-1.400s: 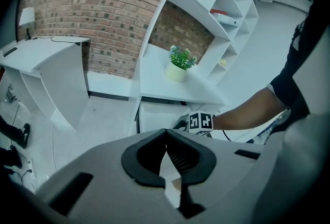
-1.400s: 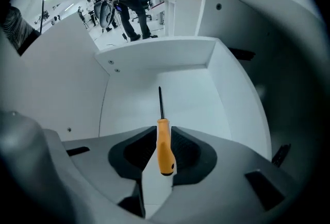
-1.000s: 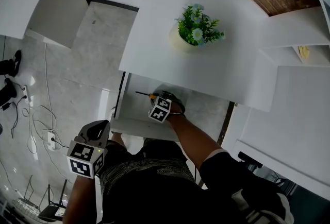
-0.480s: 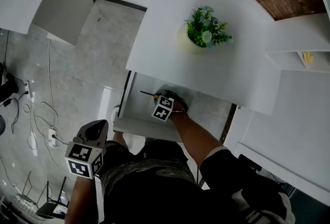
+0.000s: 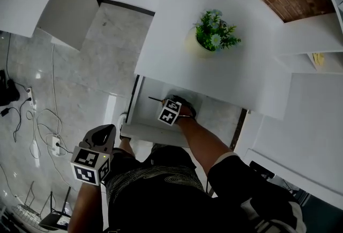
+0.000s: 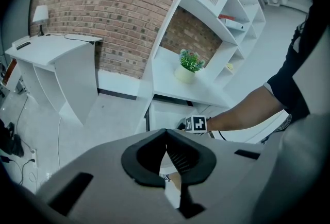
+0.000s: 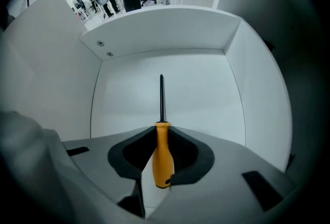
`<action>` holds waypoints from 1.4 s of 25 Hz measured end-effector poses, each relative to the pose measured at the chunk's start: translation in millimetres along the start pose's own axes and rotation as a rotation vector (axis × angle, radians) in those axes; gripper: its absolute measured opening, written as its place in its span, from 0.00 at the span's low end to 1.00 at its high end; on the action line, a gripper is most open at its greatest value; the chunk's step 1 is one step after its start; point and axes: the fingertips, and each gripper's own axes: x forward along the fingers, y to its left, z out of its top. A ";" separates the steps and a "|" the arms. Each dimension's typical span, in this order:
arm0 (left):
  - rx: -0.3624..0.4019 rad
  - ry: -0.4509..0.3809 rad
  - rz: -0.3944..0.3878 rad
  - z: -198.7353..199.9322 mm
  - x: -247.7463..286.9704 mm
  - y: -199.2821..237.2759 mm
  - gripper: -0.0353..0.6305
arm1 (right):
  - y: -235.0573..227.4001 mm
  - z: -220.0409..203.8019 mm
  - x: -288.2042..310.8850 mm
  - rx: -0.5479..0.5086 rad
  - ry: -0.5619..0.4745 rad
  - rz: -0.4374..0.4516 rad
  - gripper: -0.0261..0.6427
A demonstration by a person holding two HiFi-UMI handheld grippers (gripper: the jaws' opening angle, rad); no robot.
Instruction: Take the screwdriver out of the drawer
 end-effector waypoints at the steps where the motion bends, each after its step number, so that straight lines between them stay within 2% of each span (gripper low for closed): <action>1: 0.006 -0.002 -0.005 1.9 -0.5 -0.4 0.08 | 0.2 0.4 -0.4 -0.003 0.006 -0.002 0.16; 9: 0.057 -0.011 -0.048 16.6 -2.8 -5.4 0.08 | 2.0 -0.2 -23.0 0.047 -0.019 -0.034 0.15; 15: 0.124 -0.033 -0.091 33.7 -4.6 -17.4 0.08 | 3.8 -2.4 -51.0 0.101 -0.067 -0.066 0.15; 23: 0.215 -0.062 -0.170 55.0 -10.8 -36.4 0.08 | 4.7 10.1 -110.7 0.233 -0.202 -0.136 0.15; 28: 0.256 -0.082 -0.206 63.6 -19.3 -46.6 0.08 | 9.9 24.9 -152.0 0.341 -0.332 -0.164 0.15; 35: 0.307 -0.102 -0.259 66.3 -33.9 -59.3 0.08 | 19.8 42.6 -203.3 0.405 -0.447 -0.232 0.15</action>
